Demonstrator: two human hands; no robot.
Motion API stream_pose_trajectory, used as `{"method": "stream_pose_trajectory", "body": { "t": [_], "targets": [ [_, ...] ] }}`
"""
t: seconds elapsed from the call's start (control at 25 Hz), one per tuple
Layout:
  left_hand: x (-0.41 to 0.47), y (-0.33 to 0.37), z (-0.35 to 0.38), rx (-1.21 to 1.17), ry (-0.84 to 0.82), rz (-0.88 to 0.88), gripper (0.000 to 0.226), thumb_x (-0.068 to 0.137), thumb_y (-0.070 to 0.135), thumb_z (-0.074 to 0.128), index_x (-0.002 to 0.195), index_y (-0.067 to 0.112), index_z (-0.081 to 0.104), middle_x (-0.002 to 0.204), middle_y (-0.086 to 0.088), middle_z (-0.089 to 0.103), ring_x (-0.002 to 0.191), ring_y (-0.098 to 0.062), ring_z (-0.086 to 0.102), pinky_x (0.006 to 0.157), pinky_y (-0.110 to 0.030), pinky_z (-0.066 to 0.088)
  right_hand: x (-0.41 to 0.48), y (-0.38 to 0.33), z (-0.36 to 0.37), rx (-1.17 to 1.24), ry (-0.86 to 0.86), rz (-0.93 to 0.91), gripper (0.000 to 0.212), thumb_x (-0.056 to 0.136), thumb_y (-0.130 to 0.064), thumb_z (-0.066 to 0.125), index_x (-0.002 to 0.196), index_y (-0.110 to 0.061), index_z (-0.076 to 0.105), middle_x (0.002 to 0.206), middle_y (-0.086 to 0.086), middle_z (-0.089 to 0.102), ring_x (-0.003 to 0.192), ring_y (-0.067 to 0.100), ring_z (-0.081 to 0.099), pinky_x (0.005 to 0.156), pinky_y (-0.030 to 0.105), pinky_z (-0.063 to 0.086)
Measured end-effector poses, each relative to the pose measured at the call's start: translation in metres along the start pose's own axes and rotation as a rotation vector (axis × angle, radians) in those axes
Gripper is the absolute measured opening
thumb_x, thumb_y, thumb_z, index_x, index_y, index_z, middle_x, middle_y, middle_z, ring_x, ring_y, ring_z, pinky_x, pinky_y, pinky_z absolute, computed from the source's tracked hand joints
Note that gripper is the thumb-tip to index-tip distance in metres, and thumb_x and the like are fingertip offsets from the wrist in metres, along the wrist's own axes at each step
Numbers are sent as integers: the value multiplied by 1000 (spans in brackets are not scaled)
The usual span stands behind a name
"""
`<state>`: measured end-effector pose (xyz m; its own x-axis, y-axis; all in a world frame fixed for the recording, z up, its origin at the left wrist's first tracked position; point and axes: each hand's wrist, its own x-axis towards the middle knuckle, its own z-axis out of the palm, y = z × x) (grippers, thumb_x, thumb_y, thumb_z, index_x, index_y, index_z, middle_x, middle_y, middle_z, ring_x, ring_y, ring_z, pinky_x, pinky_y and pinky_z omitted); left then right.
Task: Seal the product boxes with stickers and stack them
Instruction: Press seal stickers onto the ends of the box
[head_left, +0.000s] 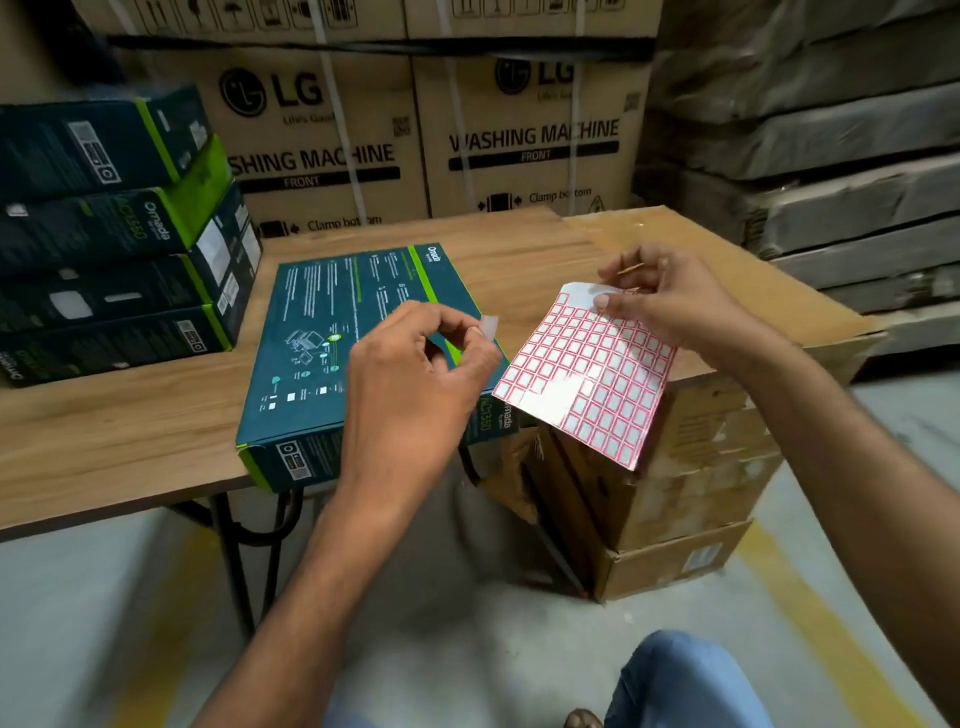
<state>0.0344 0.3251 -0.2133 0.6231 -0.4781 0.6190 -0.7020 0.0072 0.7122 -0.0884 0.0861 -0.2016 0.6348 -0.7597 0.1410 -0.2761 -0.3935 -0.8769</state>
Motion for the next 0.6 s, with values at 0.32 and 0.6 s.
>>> {"method": "stream_pose_trajectory", "body": {
  "t": [0.32, 0.6],
  "targets": [
    [17, 12, 16, 10, -62, -96, 16, 88, 26, 71, 75, 34, 68, 63, 11, 61, 51, -11, 49, 50, -15, 38, 48, 23, -36, -60, -51, -22, 17, 97, -11, 72, 112, -16, 69, 105, 2, 76, 95, 17, 76, 73, 29, 61],
    [22, 6, 21, 27, -62, -110, 10, 85, 29, 69, 75, 31, 70, 63, 15, 62, 51, -6, 48, 51, -16, 38, 88, 38, 4, -383, 17, -185, 17, 94, -11, 74, 100, -25, 69, 104, -10, 69, 99, 9, 66, 74, 15, 48]
  ]
}}
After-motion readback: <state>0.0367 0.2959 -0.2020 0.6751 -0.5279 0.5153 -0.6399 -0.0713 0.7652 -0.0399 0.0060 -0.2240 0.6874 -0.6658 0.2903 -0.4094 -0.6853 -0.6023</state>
